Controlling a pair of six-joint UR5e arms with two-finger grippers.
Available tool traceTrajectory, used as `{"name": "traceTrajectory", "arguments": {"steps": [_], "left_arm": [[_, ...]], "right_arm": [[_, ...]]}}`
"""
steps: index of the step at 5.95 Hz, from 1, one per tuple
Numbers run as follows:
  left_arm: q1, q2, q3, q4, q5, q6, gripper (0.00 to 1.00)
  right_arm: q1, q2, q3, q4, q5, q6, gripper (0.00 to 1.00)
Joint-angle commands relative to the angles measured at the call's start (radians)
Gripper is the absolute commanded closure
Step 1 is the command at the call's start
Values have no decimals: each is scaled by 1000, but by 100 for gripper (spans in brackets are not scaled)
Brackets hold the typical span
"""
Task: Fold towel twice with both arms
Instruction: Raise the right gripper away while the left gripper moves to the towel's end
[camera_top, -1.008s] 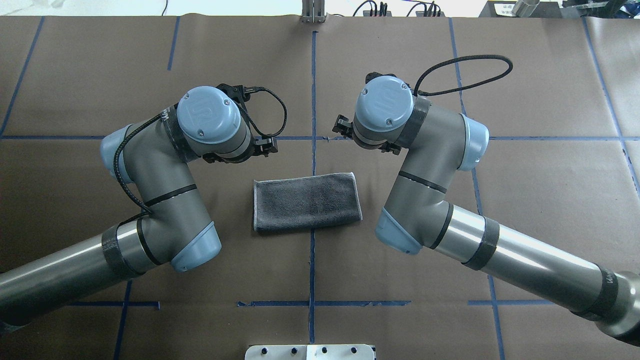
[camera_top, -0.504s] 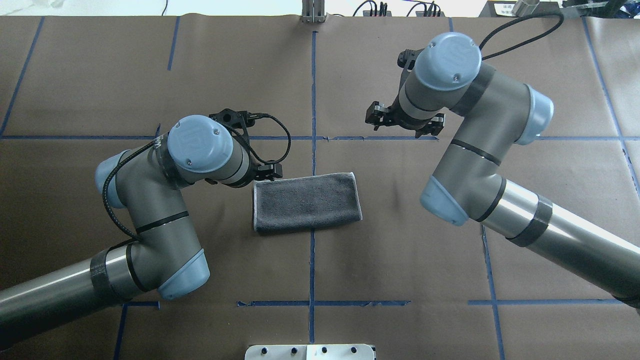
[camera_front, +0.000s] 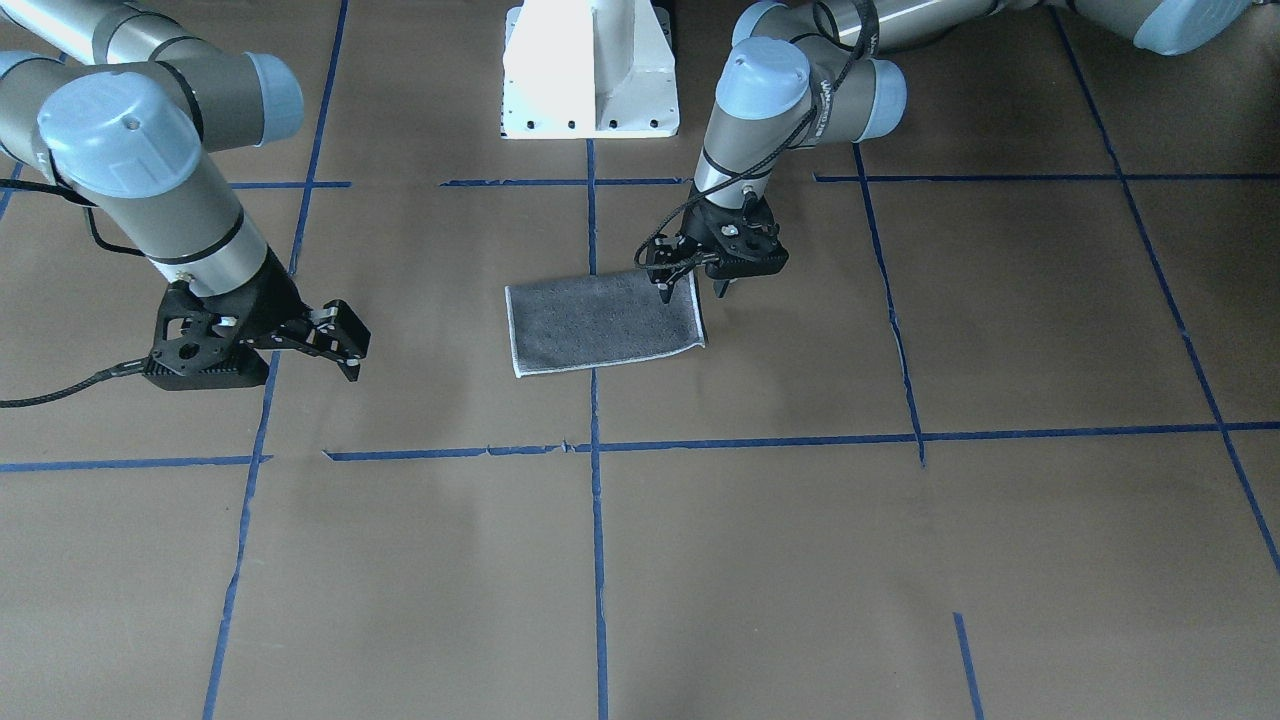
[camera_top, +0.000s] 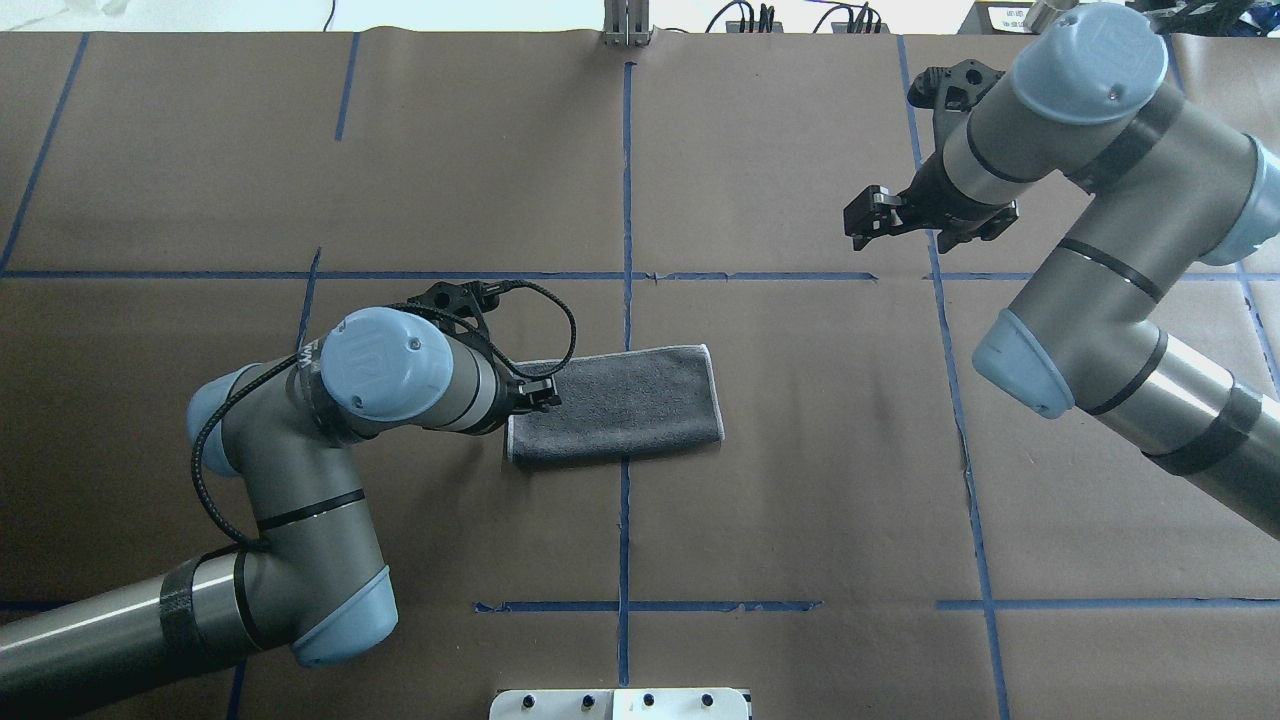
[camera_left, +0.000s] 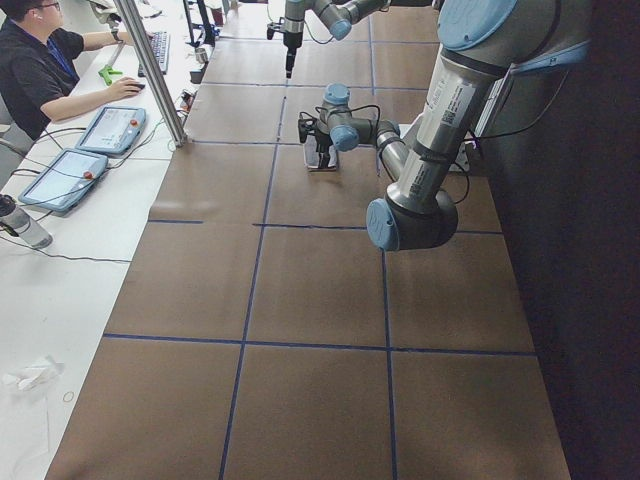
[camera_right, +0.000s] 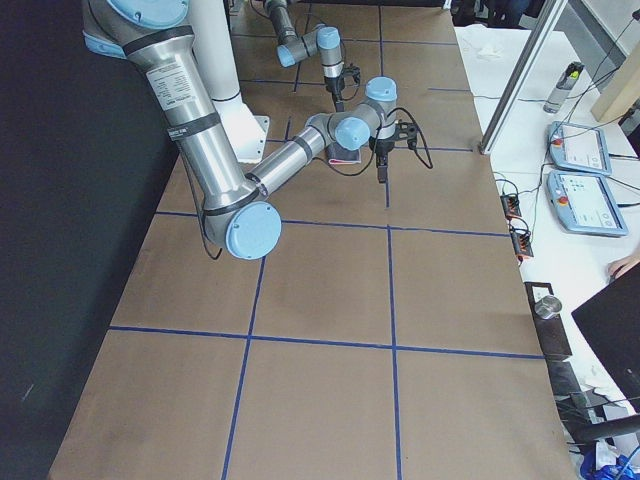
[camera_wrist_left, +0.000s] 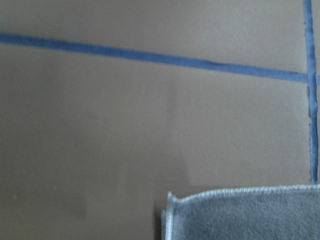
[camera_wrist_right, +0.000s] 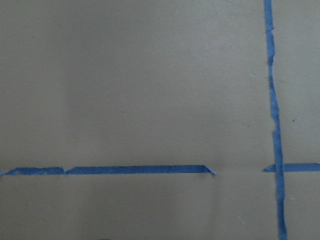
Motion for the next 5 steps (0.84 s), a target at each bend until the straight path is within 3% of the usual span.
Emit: {"name": "traceTrajectory", "arguments": {"steps": [1,4,5], "left_arm": [[42,4,-1,0,28,-55,40],[50,18,-1,0,26,-55,40],[50,18,0,0,26,-55,44]], "right_arm": [[12,-31,31,1,9,-22,0],[12,-33,32,1,6,-22,0],[12,-33,32,1,5,-22,0]]}}
